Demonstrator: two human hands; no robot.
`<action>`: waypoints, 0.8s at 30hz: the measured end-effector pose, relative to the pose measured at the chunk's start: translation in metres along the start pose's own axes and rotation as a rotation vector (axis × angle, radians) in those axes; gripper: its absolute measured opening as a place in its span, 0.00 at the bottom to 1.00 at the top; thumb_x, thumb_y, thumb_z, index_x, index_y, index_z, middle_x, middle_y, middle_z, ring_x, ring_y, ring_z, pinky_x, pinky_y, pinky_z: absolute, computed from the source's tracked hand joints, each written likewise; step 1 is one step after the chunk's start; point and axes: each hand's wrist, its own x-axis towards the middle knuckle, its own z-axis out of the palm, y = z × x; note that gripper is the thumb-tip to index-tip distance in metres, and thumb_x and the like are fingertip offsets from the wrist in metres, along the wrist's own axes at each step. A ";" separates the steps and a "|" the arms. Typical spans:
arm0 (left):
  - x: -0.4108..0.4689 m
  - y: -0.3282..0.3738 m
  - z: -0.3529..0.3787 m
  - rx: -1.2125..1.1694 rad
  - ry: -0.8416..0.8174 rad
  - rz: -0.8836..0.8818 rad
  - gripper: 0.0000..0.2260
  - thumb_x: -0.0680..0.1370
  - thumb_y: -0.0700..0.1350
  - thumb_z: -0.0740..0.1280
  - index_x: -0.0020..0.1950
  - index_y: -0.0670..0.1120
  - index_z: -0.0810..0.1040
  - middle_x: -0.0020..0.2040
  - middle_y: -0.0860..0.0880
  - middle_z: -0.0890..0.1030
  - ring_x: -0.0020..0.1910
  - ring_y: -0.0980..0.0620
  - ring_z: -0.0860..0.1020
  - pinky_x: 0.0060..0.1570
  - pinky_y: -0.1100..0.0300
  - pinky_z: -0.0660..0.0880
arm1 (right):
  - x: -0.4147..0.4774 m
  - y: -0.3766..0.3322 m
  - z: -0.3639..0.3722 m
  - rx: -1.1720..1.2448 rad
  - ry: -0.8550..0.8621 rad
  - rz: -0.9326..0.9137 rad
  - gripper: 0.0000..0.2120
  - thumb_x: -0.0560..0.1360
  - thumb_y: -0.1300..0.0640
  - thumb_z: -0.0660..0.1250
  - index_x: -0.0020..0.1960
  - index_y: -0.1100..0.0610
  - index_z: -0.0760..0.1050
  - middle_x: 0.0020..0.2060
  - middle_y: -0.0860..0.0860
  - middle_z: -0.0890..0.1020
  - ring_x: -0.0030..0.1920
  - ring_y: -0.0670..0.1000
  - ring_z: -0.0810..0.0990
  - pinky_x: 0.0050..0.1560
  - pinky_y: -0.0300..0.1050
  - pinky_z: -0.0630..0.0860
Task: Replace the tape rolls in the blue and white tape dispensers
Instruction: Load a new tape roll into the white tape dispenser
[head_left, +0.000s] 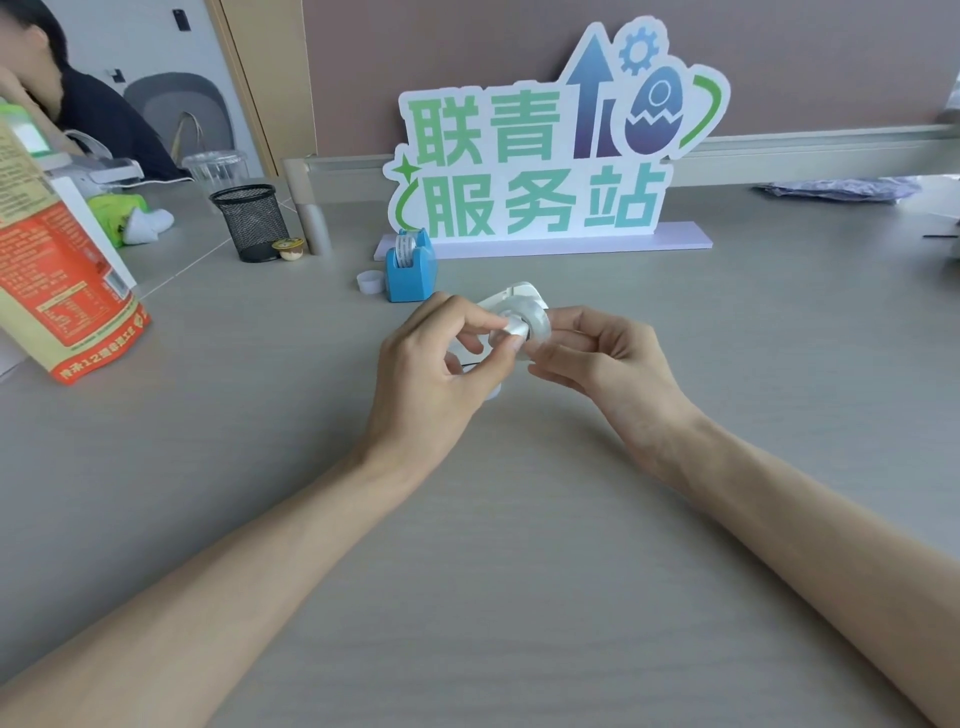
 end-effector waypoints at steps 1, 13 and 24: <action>0.000 0.000 0.000 -0.022 0.001 -0.008 0.04 0.72 0.41 0.73 0.44 0.44 0.81 0.39 0.52 0.79 0.39 0.51 0.78 0.33 0.51 0.76 | 0.000 0.000 0.000 0.000 -0.004 -0.006 0.09 0.75 0.65 0.70 0.54 0.60 0.81 0.47 0.51 0.87 0.50 0.46 0.85 0.61 0.44 0.78; 0.001 0.001 -0.001 -0.104 0.000 -0.068 0.06 0.71 0.37 0.74 0.44 0.46 0.80 0.41 0.51 0.80 0.40 0.54 0.80 0.36 0.50 0.80 | -0.001 0.001 0.001 0.006 -0.042 -0.048 0.12 0.74 0.67 0.70 0.56 0.60 0.82 0.47 0.51 0.87 0.52 0.46 0.85 0.57 0.38 0.78; 0.003 -0.005 -0.001 -0.137 -0.041 -0.100 0.07 0.71 0.39 0.73 0.47 0.47 0.85 0.39 0.47 0.77 0.40 0.50 0.79 0.37 0.57 0.81 | -0.002 0.003 0.002 0.010 -0.029 -0.058 0.12 0.74 0.67 0.70 0.57 0.60 0.82 0.48 0.52 0.87 0.51 0.45 0.85 0.53 0.34 0.78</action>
